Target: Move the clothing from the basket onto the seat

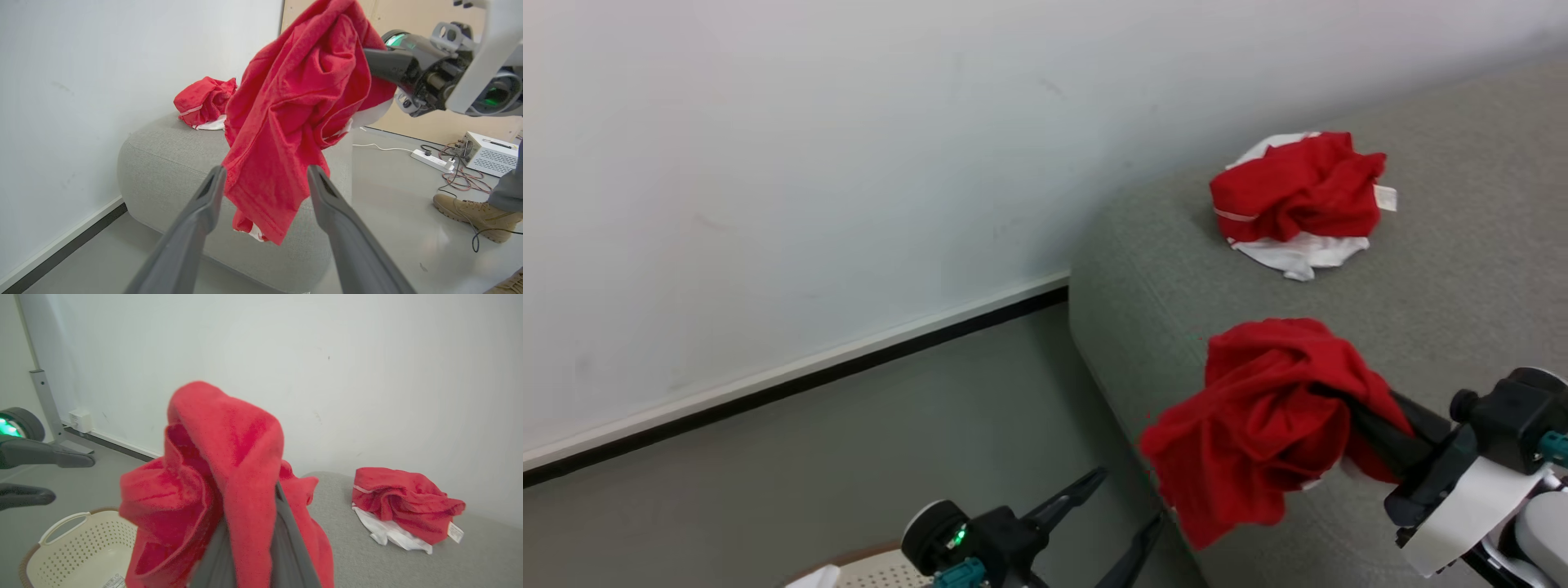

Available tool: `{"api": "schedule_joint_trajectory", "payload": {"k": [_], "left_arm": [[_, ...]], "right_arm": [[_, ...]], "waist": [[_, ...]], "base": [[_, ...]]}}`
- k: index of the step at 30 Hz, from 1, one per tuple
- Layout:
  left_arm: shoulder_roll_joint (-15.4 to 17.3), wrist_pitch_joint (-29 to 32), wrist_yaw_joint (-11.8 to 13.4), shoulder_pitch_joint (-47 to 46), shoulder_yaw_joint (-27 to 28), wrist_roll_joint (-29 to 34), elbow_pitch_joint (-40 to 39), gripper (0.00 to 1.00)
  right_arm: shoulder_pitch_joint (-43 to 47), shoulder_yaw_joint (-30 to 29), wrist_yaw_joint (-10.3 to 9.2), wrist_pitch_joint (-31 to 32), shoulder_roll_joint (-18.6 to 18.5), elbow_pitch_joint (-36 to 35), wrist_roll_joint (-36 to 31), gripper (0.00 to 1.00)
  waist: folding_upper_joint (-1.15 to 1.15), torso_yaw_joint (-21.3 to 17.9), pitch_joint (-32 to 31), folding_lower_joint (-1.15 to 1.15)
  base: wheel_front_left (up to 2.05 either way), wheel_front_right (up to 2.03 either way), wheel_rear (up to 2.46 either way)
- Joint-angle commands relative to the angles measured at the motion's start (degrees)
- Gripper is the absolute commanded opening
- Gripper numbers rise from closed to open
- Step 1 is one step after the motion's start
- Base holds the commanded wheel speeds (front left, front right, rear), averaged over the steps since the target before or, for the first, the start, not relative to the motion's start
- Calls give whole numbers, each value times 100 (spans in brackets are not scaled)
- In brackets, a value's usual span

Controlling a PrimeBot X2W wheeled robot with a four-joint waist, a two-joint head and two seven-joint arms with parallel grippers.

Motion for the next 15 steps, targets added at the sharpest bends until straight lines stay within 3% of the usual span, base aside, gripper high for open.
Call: {"api": "schedule_joint_trajectory", "payload": {"k": [1,7,15], "left_arm": [[-6,-38,1,-79,3,-8,37,100],[-13,24,-17,-277,-40,64,92,100],[51,225,-5,-790,-12,247,74,100]], "right_arm": [[118,-120,-12,-48,-4,13,-78,0],[320,-761,-12,-44,90,60,-308,0],[300,-2160,-13,-41,429,210,-771,0]], "waist": [[0,-185,154,0],[0,-217,464,0],[0,46,1292,0]], "base": [[0,0,0],[0,0,0],[0,0,0]]}}
